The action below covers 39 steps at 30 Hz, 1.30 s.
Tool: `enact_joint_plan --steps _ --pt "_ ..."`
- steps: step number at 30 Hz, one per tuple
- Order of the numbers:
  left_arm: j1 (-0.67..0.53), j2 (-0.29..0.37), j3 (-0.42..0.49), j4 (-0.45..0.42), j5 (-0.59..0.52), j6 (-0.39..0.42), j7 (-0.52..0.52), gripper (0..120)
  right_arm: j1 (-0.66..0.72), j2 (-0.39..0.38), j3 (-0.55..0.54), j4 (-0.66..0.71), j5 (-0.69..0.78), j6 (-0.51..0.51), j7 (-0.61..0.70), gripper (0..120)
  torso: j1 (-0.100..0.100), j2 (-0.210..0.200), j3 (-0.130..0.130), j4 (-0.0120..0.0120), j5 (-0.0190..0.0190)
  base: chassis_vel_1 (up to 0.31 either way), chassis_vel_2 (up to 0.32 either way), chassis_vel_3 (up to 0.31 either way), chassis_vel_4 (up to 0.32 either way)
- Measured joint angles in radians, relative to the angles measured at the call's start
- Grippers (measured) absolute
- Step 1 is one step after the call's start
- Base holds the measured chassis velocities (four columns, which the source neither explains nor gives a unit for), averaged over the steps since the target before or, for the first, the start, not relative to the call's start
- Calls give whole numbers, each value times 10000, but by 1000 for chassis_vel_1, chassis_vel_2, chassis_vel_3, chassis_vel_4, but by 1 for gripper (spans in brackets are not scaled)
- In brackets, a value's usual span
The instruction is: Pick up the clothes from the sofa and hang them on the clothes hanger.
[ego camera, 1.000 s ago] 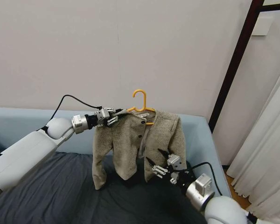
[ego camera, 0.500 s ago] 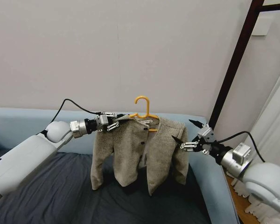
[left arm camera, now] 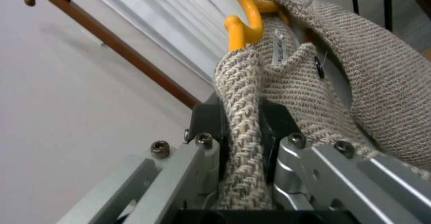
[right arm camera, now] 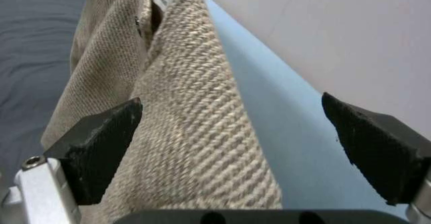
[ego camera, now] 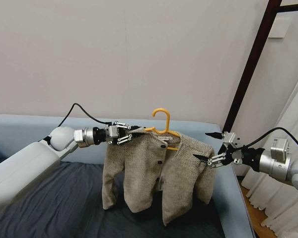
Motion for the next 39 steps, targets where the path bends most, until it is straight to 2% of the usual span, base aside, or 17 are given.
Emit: enact_joint_plan --steps 4,8,13,16,17,26,29,38,39 --pt "166 -67 -16 -153 36 -12 25 10 186 245 -279 -11 24 -207 -30 97 0 0 0 1 0 0 0 0 0" --pt "271 -116 -36 -323 36 -13 39 10 405 649 -565 -5 38 -529 -25 79 0 -1 1 3 2 0 0 0 0" --pt "300 -117 -37 -401 40 -8 63 10 332 629 -575 13 105 -567 -32 68 0 -1 0 3 0 0 0 0 0" --pt "390 -66 -90 -467 43 -5 84 10 277 554 -570 17 103 -562 -83 51 0 0 0 0 0 0 0 0 0" --pt "390 -66 -90 -467 43 -5 84 10 277 554 -570 17 103 -562 -83 51 0 0 0 0 0 0 0 0 0" --pt "682 -1 -285 -535 102 -52 98 10 191 406 -551 197 122 -454 -194 15 0 0 0 2 0 0 0 0 0" --pt "713 35 -289 -563 119 -55 49 10 172 371 -536 261 119 -444 -251 10 0 0 0 2 -1 0 0 0 0" --pt "710 255 -170 -788 232 1 -585 11 129 389 -519 252 144 -314 -259 10 0 0 0 1 0 0 0 0 0" --pt "746 301 -170 -801 269 1 -772 14 107 387 -517 242 151 -274 -259 10 0 0 0 2 -2 0 0 0 0"
